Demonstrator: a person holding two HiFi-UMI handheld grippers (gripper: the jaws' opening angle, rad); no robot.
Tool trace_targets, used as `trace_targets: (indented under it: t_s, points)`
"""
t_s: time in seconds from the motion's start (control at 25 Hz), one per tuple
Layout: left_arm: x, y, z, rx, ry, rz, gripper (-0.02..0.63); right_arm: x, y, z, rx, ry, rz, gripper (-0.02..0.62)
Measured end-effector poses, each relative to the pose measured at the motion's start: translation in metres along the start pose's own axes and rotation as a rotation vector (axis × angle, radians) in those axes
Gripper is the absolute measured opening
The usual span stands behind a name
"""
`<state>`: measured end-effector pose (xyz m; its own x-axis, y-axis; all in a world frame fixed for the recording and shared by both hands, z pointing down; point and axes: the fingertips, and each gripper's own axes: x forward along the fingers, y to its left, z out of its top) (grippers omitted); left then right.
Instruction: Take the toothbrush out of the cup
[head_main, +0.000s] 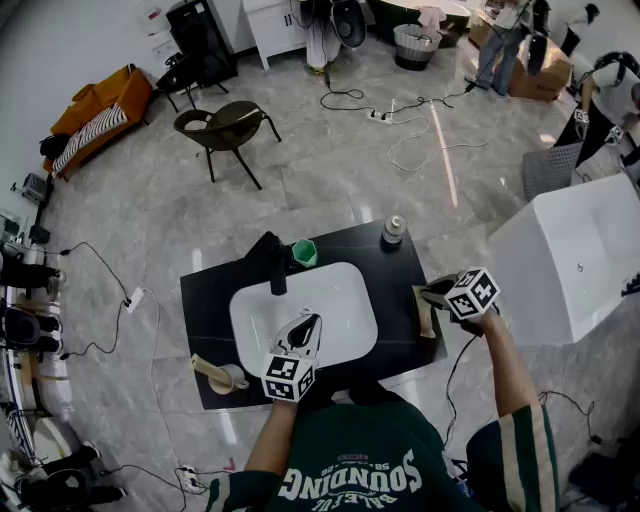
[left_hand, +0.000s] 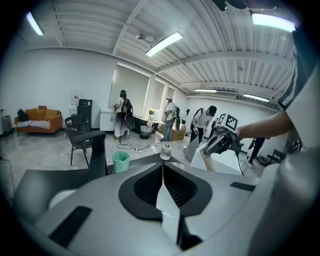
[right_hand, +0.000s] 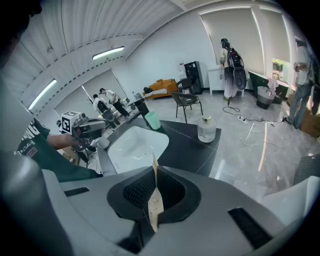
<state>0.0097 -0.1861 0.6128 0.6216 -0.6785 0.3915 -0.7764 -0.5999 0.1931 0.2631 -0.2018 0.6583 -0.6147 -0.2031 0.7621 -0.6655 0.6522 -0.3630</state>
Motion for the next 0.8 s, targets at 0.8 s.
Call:
trace_targets:
  t_s: [0.8]
  points:
    - [-0.02,0.029,-0.017,-0.051,0.021,0.108,0.012,0.067,-0.068,-0.042,-0.05,0.145,-0.189,0.046]
